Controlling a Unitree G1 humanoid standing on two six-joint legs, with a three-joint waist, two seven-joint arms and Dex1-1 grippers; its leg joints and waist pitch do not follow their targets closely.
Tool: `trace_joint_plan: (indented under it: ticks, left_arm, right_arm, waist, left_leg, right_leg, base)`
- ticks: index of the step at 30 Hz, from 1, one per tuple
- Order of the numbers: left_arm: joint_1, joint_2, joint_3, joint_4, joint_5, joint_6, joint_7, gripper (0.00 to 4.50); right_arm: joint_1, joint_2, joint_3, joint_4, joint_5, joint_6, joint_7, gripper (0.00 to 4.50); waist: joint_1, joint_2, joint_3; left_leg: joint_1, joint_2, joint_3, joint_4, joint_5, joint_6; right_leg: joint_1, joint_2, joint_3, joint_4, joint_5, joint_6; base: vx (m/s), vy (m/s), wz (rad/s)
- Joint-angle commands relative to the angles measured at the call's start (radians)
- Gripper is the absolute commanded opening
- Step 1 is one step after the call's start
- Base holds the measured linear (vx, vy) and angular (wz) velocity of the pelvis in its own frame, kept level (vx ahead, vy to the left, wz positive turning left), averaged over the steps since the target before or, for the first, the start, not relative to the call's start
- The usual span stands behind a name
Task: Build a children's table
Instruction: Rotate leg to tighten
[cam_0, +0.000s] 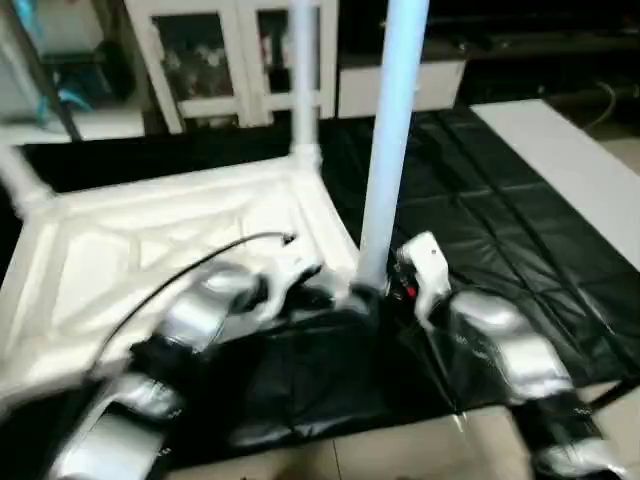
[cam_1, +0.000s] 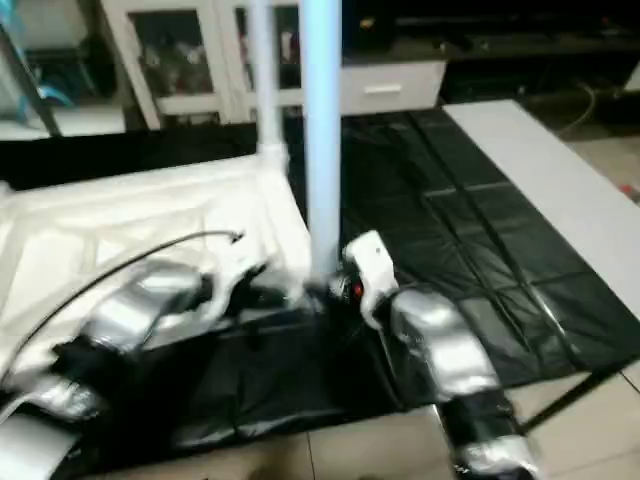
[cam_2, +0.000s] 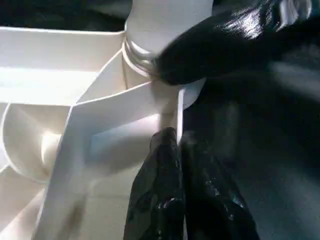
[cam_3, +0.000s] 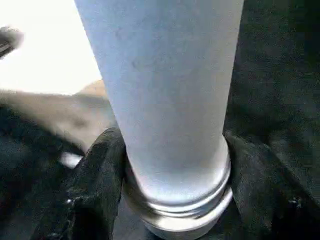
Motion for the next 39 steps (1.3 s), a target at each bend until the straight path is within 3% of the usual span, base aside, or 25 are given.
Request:
trace_joint_plan:
  ticks: [1,2,3,4,6,7,8,12,13,15,18,21,25,26,27,28,29,30,33,35,36,37,38,39]
  left_arm:
    - [-0.015,-0.077,-0.013,0.062,-0.006,0.003,0.112,0.00]
    - [-0.015,-0.077,-0.013,0.062,-0.006,0.003,0.112,0.00]
    - [-0.015,-0.077,-0.013,0.062,-0.006,0.003,0.112,0.00]
    - [-0.053,-0.121,0.004,0.147,0.036,-0.044,0.258,0.00]
    - [-0.078,-0.150,0.015,0.210,0.063,-0.100,0.332,0.00]
    - [-0.086,-0.159,0.018,0.233,0.069,-0.122,0.342,0.00]
    - [-0.088,-0.160,0.016,0.245,0.075,-0.134,0.337,0.00]
    - [-0.078,-0.144,0.003,0.241,0.080,-0.150,0.308,0.00]
    - [-0.076,-0.140,0.000,0.244,0.079,-0.156,0.300,0.00]
    - [-0.070,-0.126,-0.006,0.247,0.082,-0.175,0.283,0.00]
    - [-0.079,-0.129,0.003,0.281,0.090,-0.202,0.286,0.00]
    - [-0.091,-0.132,0.007,0.314,0.101,-0.246,0.279,0.00]
    - [-0.097,-0.132,0.009,0.322,0.100,-0.287,0.276,0.00]
    - [-0.100,-0.132,0.011,0.327,0.098,-0.310,0.281,0.00]
    - [-0.108,-0.137,0.024,0.334,0.089,-0.372,0.293,0.00]
    - [-0.111,-0.138,0.031,0.338,0.087,-0.390,0.307,0.00]
    - [-0.111,-0.138,0.031,0.338,0.087,-0.390,0.307,0.00]
    - [-0.113,-0.140,0.051,0.328,0.065,-0.407,0.298,0.44]
    - [-0.107,-0.143,0.112,0.268,-0.012,-0.368,0.225,0.58]
    - [-0.097,-0.136,0.121,0.229,-0.033,-0.350,0.191,0.85]
    - [-0.090,-0.129,0.119,0.209,-0.038,-0.340,0.175,0.96]
    - [-0.083,-0.122,0.117,0.189,-0.041,-0.331,0.162,1.00]
    - [-0.068,-0.107,0.119,0.145,-0.056,-0.305,0.141,1.02]
    - [-0.026,-0.069,0.112,0.035,-0.083,-0.237,0.083,1.02]
  right_arm:
    - [-0.040,0.068,0.028,0.063,-0.014,-0.031,-0.107,2.65]
    - [-0.040,0.068,0.028,0.063,-0.014,-0.031,-0.107,2.65]
    - [-0.040,0.068,0.028,0.063,-0.014,-0.031,-0.107,2.65]
    - [-0.114,0.147,-0.038,0.197,-0.021,-0.089,-0.296,2.65]
    - [-0.167,0.199,-0.074,0.293,-0.036,-0.144,-0.401,2.65]
    - [-0.184,0.212,-0.081,0.323,-0.043,-0.166,-0.415,2.65]
    - [-0.200,0.221,-0.082,0.346,-0.048,-0.181,-0.405,2.65]
    - [-0.203,0.212,-0.076,0.343,-0.049,-0.204,-0.387,2.65]
    - [-0.203,0.210,-0.082,0.341,-0.038,-0.216,-0.373,3.21]
    - [-0.189,0.200,-0.090,0.307,-0.016,-0.251,-0.318,3.35]
    - [-0.185,0.194,-0.095,0.294,-0.027,-0.273,-0.312,3.63]
    - [-0.130,0.146,-0.049,0.181,-0.069,-0.244,-0.289,3.71]
    - [-0.039,0.089,-0.020,0.014,-0.075,-0.196,-0.239,3.71]
    - [0.001,0.068,-0.016,-0.056,-0.067,-0.178,-0.216,3.71]
    - [0.096,0.027,-0.033,-0.214,-0.040,-0.142,-0.189,3.71]
    - [0.121,0.019,-0.041,-0.255,-0.031,-0.134,-0.184,3.71]
    - [0.121,0.019,-0.041,-0.255,-0.031,-0.134,-0.184,3.71]
    - [0.162,0.011,-0.050,-0.319,-0.013,-0.115,-0.180,3.76]
    - [0.245,-0.003,-0.054,-0.451,0.008,-0.072,-0.179,3.76]
    - [0.280,-0.007,-0.046,-0.507,0.014,-0.047,-0.177,3.76]
    - [0.291,-0.010,-0.039,-0.524,0.013,-0.039,-0.173,3.76]
    - [0.299,-0.013,-0.031,-0.534,0.012,-0.033,-0.167,3.76]
    - [0.319,-0.022,-0.017,-0.566,0.016,-0.010,-0.152,3.76]
    - [0.347,-0.037,0.000,-0.608,0.028,0.023,-0.126,3.76]
  waist:
    - [-0.003,-0.005,-0.046]
    - [-0.006,-0.006,-0.045]
    - [-0.005,-0.006,-0.048]
    - [-0.009,-0.004,-0.050]
    - [-0.012,-0.003,-0.051]
    - [-0.012,-0.015,-0.052]
    - [-0.008,-0.010,-0.052]
    - [-0.001,-0.008,-0.059]
    - [0.001,-0.008,-0.059]
    - [0.003,-0.008,-0.058]
    - [0.003,-0.011,-0.052]
    - [0.006,-0.015,-0.047]
    - [0.016,-0.020,-0.048]
    - [0.017,-0.027,-0.048]
    - [0.024,-0.036,-0.046]
    - [0.037,-0.031,-0.046]
    - [0.036,-0.031,-0.046]
    - [0.035,-0.038,-0.047]
    - [0.047,-0.032,-0.046]
    - [0.050,-0.028,-0.050]
    - [0.049,-0.031,-0.053]
    - [0.050,-0.031,-0.058]
    - [0.050,-0.029,-0.057]
    - [0.053,-0.031,-0.057]
  left_leg:
    - [0.016,0.045,-0.035,-0.089,-0.359,-0.033]
    - [0.015,0.043,-0.032,-0.088,-0.352,-0.027]
    - [0.011,0.044,-0.032,-0.087,-0.323,-0.014]
    - [0.009,0.042,-0.028,-0.084,-0.297,-0.003]
    - [0.013,0.039,-0.029,-0.082,-0.304,-0.007]
    - [0.009,0.040,-0.028,-0.081,-0.295,-0.001]
    - [0.008,0.040,-0.029,-0.081,-0.280,0.006]
    - [0.002,0.043,-0.024,-0.072,-0.143,0.067]
    - [0.004,0.043,-0.022,-0.070,-0.129,0.086]
    - [0.004,0.045,-0.021,-0.070,-0.150,0.099]
    - [0.004,0.046,-0.022,-0.076,-0.197,0.084]
    - [0.007,0.048,-0.024,-0.081,-0.233,0.057]
    - [0.008,0.050,-0.024,-0.083,-0.224,0.061]
    - [0.008,0.050,-0.024,-0.082,-0.221,0.065]
    - [0.004,0.049,-0.023,-0.081,-0.206,0.072]
    - [0.011,0.052,-0.022,-0.080,-0.199,0.081]
    - [0.009,0.053,-0.023,-0.082,-0.197,0.084]
    - [0.002,0.049,-0.023,-0.082,-0.189,0.087]
    - [0.007,0.053,-0.024,-0.086,-0.210,0.069]
    - [0.005,0.057,-0.027,-0.085,-0.176,0.063]
    - [0.003,0.056,-0.026,-0.082,-0.143,0.069]
    - [0.003,0.055,-0.024,-0.074,-0.089,0.090]
    - [0.002,0.054,-0.023,-0.071,-0.067,0.100]
    - [-0.002,0.053,-0.022,-0.067,-0.034,0.123]
  right_leg:
    - [0.017,-0.047,0.024,-0.076,-0.346,-0.182]
    - [0.015,-0.045,0.025,-0.077,-0.328,-0.187]
    - [0.021,-0.045,0.025,-0.072,-0.282,-0.198]
    - [0.021,-0.045,0.026,-0.070,-0.246,-0.210]
    - [0.017,-0.046,0.023,-0.073,-0.267,-0.215]
    - [0.020,-0.048,0.024,-0.075,-0.267,-0.213]
    - [0.023,-0.049,0.024,-0.072,-0.256,-0.214]
    - [0.035,-0.046,0.022,-0.049,-0.044,-0.251]
    - [0.035,-0.048,0.021,-0.047,-0.025,-0.262]
    - [0.036,-0.051,0.021,-0.051,-0.055,-0.267]
    - [0.033,-0.050,0.021,-0.060,-0.150,-0.252]
    - [0.031,-0.047,0.023,-0.067,-0.211,-0.223]
    - [0.030,-0.049,0.027,-0.067,-0.213,-0.197]
    - [0.029,-0.048,0.027,-0.067,-0.212,-0.197]
    - [0.034,-0.048,0.029,-0.069,-0.208,-0.183]
    - [0.027,-0.049,0.033,-0.068,-0.196,-0.170]
    - [0.028,-0.050,0.033,-0.067,-0.195,-0.171]
    - [0.031,-0.050,0.030,-0.067,-0.203,-0.174]
    - [0.025,-0.053,0.032,-0.072,-0.267,-0.170]
    - [0.023,-0.049,0.031,-0.060,-0.174,-0.185]
    - [0.024,-0.046,0.029,-0.051,-0.097,-0.199]
    - [0.024,-0.045,0.029,-0.040,-0.002,-0.220]
    - [0.023,-0.044,0.028,-0.036,0.034,-0.231]
    - [0.028,-0.046,0.028,-0.029,0.093,-0.248]
  base:
    - [0.000,0.000,0.00]
    - [0.000,0.000,0.00]
    - [0.000,0.000,0.00]
    - [0.000,0.000,0.00]
    - [0.000,0.000,0.00]
    - [0.000,0.000,0.00]
    - [0.000,0.000,0.00]
    - [0.000,0.000,0.00]
    - [0.000,0.000,0.00]
    - [0.000,0.000,0.00]
    - [0.000,0.000,0.00]
    - [0.000,0.000,0.00]
    - [0.000,0.000,0.00]
    - [0.000,0.000,0.00]
    - [0.000,0.000,0.00]
    - [0.000,0.000,0.00]
    - [0.000,0.000,0.00]
    - [0.000,0.000,0.00]
    - [0.000,0.000,0.00]
    - [0.000,0.000,0.00]
    - [0.000,0.000,0.00]
    - [0.000,0.000,0.00]
    - [0.000,0.000,0.00]
    - [0.000,0.000,0.00]
